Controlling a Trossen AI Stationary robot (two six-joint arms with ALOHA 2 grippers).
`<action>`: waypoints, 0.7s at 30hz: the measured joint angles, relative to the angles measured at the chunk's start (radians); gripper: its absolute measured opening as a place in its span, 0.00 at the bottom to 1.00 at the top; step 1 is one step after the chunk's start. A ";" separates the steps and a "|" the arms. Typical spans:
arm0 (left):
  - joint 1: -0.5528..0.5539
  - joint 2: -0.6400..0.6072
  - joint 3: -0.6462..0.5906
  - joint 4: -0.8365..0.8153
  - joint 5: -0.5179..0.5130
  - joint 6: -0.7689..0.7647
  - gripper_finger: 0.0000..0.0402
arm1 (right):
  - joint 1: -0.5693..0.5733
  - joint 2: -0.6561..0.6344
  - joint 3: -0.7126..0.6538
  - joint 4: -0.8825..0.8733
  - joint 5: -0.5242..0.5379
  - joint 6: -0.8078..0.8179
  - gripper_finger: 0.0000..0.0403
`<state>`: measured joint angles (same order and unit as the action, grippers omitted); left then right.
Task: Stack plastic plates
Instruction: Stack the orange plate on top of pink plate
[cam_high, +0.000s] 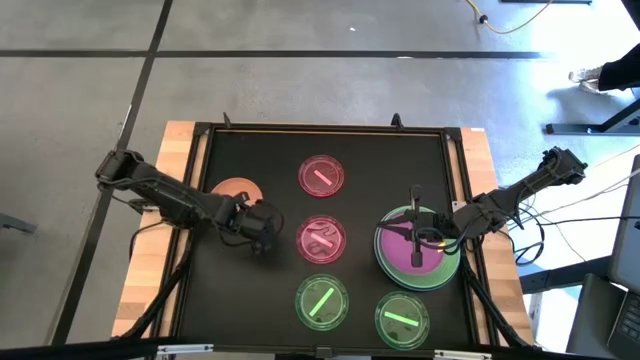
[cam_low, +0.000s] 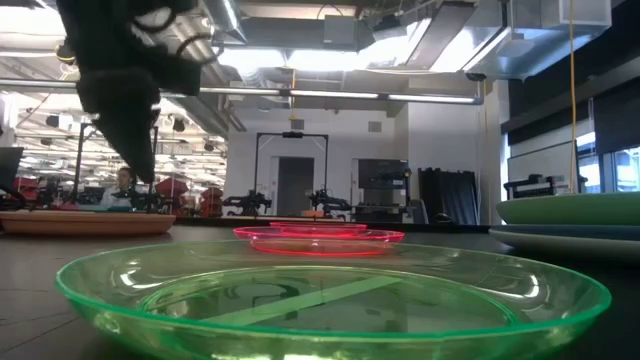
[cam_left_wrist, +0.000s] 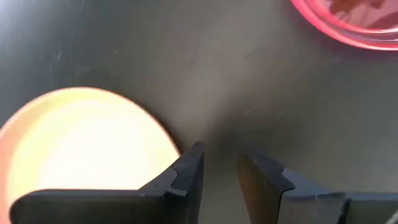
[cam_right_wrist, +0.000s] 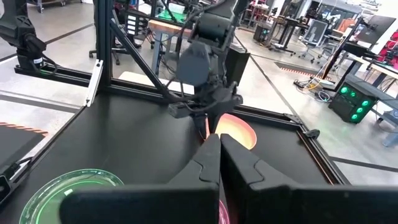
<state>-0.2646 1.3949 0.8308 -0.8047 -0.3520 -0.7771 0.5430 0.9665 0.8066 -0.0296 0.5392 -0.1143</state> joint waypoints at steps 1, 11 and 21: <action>0.007 0.000 -0.012 0.002 0.008 -0.007 0.22 | 0.000 0.000 0.000 -0.003 0.000 0.000 0.01; 0.041 0.001 -0.093 0.026 0.029 -0.033 0.22 | 0.000 0.000 0.000 -0.004 0.000 0.000 0.01; 0.042 0.001 -0.159 0.103 0.022 -0.029 0.22 | 0.000 0.000 0.000 -0.007 0.000 0.000 0.01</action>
<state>-0.2226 1.3956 0.6715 -0.7017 -0.3298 -0.8059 0.5426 0.9665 0.8066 -0.0366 0.5388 -0.1143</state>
